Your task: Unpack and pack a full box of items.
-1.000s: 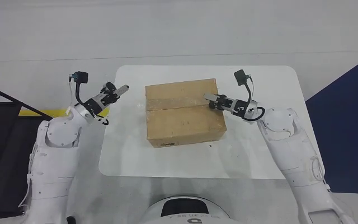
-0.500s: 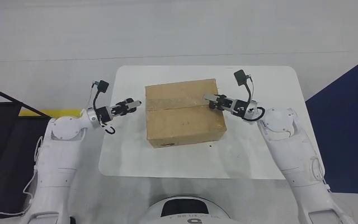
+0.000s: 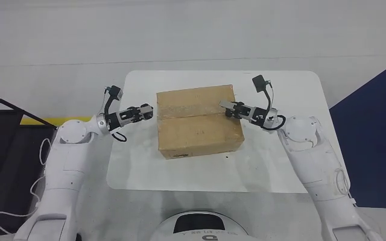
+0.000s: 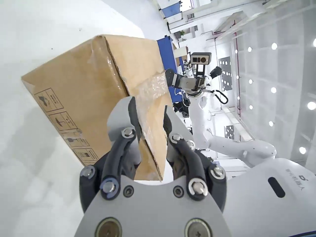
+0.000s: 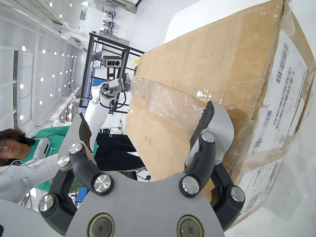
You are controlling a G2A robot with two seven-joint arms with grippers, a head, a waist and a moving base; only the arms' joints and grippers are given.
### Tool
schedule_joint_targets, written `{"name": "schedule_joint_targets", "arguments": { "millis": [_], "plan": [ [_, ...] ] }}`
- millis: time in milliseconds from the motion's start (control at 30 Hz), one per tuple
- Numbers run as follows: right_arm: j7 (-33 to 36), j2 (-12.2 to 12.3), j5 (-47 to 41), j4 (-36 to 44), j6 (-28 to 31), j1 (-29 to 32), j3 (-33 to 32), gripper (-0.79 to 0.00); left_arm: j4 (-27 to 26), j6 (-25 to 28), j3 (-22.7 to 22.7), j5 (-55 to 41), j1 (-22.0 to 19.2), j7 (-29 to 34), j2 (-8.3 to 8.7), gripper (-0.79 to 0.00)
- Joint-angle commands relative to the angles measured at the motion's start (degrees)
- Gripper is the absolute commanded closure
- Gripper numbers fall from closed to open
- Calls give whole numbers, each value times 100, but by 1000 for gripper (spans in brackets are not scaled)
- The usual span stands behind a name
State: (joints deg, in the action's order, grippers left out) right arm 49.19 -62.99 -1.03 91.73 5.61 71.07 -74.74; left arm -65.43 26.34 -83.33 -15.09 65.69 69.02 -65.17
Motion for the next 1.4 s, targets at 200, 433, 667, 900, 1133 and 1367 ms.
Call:
{"name": "schedule_joint_targets", "arguments": {
  "millis": [200, 433, 667, 900, 1133, 1367],
  "plan": [
    [0, 0, 0, 0, 0, 0, 0, -785, -149, 221, -128, 94, 82, 68, 95, 0],
    [0, 0, 0, 0, 0, 0, 0, -785, -487, 167, -204, 108, 321, 273, 185, 0],
    [0, 0, 0, 0, 0, 0, 0, -785, -522, 87, -162, 274, 400, 149, 236, 0],
    [-62, -2, -4, 26, 14, 20, -1, -785, -659, 122, -45, 484, 420, -125, 261, 0],
    [-290, 38, -397, 402, 267, 332, -359, -785, -719, 142, 59, 690, 384, -315, 290, 0],
    [-201, 63, -415, 438, 113, 347, -395, -785, -722, 159, 103, 981, 338, -560, 328, 0]
  ]
}}
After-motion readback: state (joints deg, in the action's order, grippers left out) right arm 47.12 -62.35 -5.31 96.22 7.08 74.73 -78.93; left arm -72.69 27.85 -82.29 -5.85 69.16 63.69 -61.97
